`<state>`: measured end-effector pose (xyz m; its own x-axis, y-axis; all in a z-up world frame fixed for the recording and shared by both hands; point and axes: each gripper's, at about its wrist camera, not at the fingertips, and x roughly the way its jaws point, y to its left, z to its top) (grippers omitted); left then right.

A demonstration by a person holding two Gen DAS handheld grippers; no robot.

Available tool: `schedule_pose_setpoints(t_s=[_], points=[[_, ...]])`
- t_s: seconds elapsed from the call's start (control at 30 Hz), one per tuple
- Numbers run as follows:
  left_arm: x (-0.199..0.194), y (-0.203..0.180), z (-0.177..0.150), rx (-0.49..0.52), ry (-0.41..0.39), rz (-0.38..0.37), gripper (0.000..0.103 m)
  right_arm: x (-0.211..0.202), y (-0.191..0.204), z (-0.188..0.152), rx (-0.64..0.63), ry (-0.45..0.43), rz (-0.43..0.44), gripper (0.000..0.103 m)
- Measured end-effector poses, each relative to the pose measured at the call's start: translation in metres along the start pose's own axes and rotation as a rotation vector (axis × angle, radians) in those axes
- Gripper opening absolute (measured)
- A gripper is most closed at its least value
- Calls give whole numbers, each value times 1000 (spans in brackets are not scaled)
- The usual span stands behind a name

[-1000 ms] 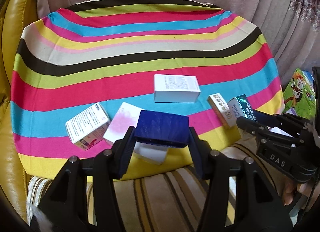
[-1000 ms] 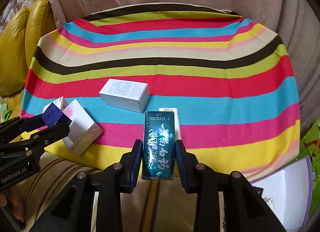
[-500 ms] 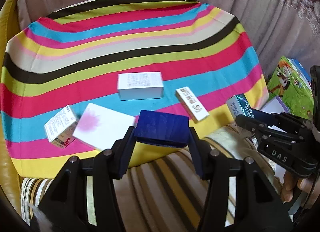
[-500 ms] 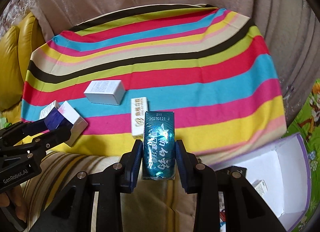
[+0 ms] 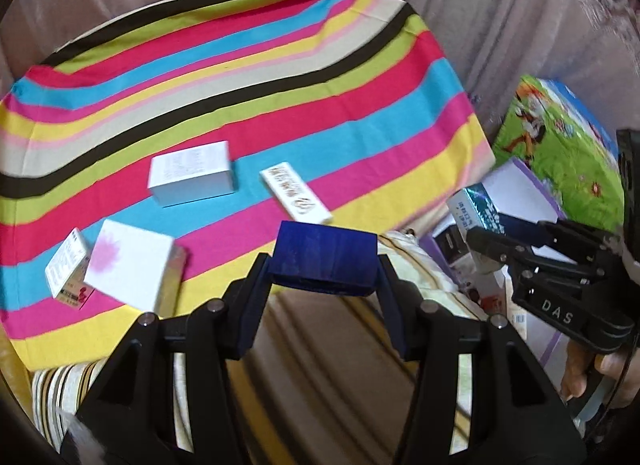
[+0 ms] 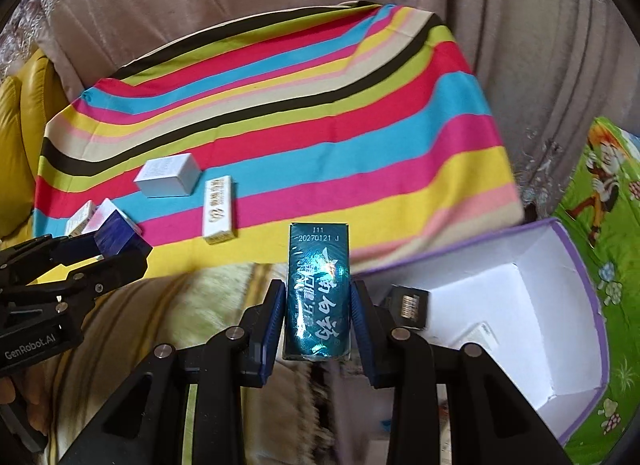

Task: Organize rigid objects
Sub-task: 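Carry teal tube box and blue-topped box over the storage box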

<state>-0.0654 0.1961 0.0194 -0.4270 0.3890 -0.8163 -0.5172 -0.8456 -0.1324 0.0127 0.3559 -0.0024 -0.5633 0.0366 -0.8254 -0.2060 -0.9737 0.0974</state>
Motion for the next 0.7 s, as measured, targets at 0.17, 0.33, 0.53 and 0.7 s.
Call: schedule_pose_setpoints(t_s=[0.17,0.33,0.53,0.7], points=[[2,-21,4,33,21,-44,56,-6,-22,-7,31,1,-24,34],[7,-51,5,87,43,-80,56,-18,-40,-11,53,-24,-47,35],[11,-82,5,144,72,-123,56,-29,-58,-11,97,-42,-72,35],[15,-101,5,179,95,-156,56,-36,-64,-11,92,-63,-117,35]])
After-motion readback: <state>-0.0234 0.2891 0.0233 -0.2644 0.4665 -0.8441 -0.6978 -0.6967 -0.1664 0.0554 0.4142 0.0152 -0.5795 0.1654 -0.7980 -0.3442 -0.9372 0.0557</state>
